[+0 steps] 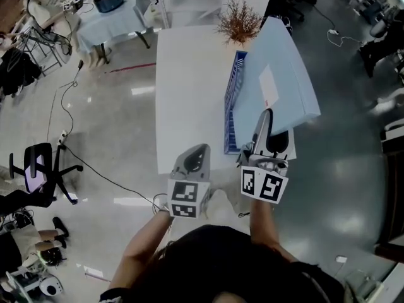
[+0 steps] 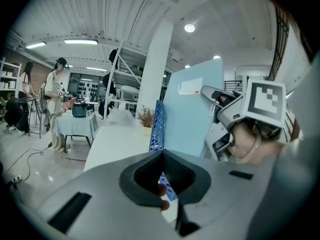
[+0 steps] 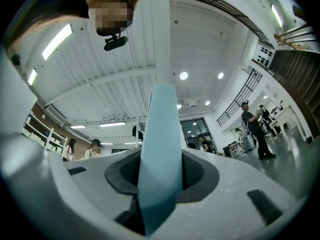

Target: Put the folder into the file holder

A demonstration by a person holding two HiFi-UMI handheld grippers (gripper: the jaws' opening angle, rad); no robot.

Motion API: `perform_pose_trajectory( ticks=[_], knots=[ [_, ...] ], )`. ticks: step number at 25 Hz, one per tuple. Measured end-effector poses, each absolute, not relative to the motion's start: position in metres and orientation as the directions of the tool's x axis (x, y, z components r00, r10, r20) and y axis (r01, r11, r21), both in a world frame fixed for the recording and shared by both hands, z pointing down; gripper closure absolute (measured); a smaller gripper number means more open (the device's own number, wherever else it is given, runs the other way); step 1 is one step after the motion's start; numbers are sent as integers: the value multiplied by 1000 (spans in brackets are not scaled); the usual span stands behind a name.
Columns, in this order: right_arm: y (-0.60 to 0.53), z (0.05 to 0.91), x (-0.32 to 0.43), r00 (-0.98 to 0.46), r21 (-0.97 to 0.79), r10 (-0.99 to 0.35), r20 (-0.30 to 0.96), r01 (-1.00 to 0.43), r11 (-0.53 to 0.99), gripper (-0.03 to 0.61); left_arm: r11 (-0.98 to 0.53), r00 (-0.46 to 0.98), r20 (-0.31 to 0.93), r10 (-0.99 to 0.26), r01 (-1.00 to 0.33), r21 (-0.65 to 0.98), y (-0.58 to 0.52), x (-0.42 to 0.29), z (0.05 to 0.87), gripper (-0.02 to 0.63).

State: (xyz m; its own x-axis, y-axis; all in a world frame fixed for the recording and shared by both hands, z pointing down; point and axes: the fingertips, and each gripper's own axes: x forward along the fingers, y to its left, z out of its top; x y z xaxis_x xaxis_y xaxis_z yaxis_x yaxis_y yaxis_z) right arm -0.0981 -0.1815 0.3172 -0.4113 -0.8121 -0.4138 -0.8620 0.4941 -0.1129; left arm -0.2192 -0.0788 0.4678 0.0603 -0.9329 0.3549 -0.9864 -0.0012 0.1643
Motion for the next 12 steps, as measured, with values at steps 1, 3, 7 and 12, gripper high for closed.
perform_pose_trajectory(
  ticks=[1, 3, 7, 12],
  knots=[
    [-181, 318, -98, -411, -113, -812, -414, -862, 494, 437, 0, 58, 352, -934, -986, 164, -79, -219, 467, 609],
    [-181, 320, -97, -413, -113, -811, -414, -861, 496, 437, 4, 52, 343, -938, -987, 161, -81, -217, 468, 609],
    [-181, 323, -98, -413, -119, -811, -414, -859, 498, 437, 5, 51, 345, -937, -987, 159, -82, -215, 470, 609],
    [-183, 331, -101, -425, -114, -809, -406, -855, 507, 437, 7, 52, 351, -935, -986, 165, -84, -212, 471, 609]
  ],
)
